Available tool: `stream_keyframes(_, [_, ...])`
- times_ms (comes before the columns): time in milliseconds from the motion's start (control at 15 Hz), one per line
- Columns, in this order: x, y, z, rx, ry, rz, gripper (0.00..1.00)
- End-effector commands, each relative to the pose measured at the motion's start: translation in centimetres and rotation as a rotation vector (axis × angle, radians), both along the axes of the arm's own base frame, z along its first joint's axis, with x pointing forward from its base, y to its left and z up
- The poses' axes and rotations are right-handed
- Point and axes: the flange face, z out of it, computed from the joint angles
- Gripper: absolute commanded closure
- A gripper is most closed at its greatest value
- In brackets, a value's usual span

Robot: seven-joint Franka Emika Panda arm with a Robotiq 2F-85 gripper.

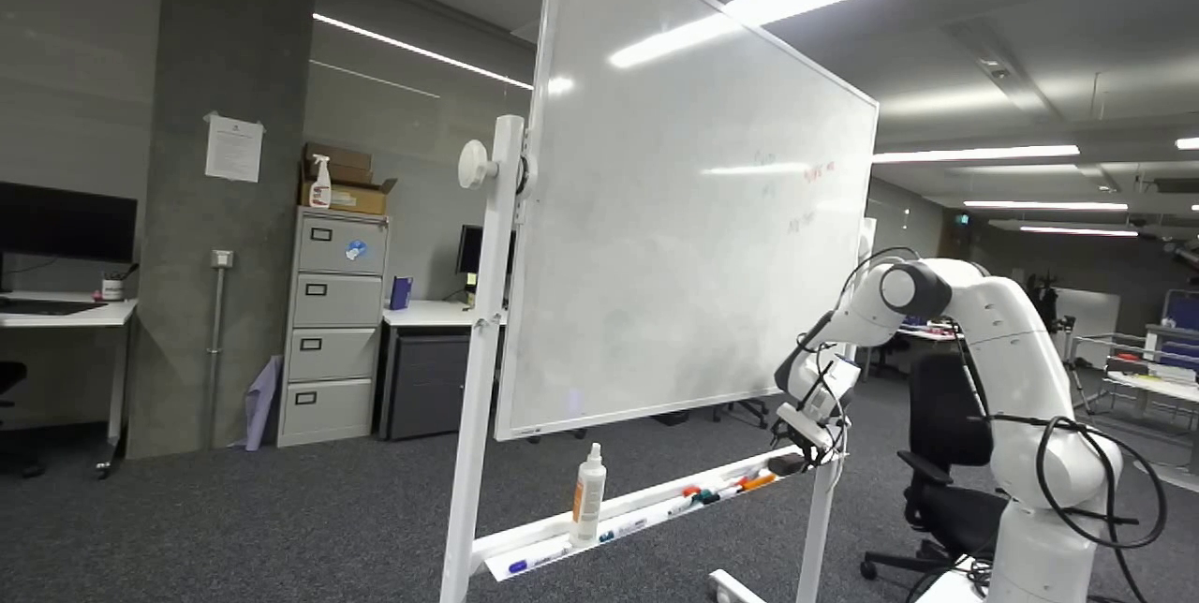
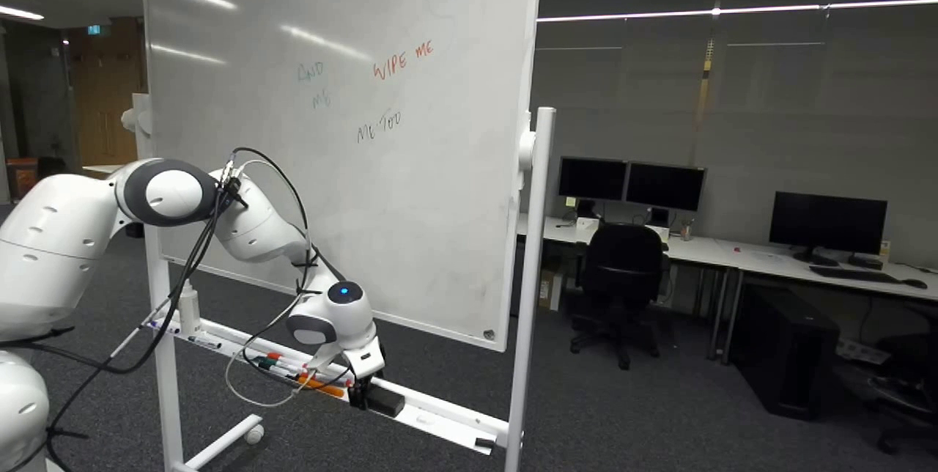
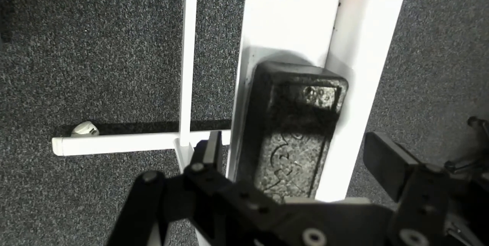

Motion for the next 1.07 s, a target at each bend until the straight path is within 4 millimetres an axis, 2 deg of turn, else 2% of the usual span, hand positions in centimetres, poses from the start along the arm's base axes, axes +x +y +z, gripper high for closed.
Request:
stream_keyframes(0, [0.6,-0.8,-0.4,0.029,-0.003,0.011,0.07])
stream_keyframes(67, [0.7,-0.8,-0.5,0.029,-0.001,0.011,0.26])
stream_keyframes(400, [0.4,-1.2,-0.8,0.028,0.006,0.009,0.62])
stream_keyframes(533, [0.3,-1.3,-0.5,0.031,0.007,0.012,0.65])
stream_keyframes(1000, [-0.3,-1.0,0.3,0.020,0.030,0.034,0.66])
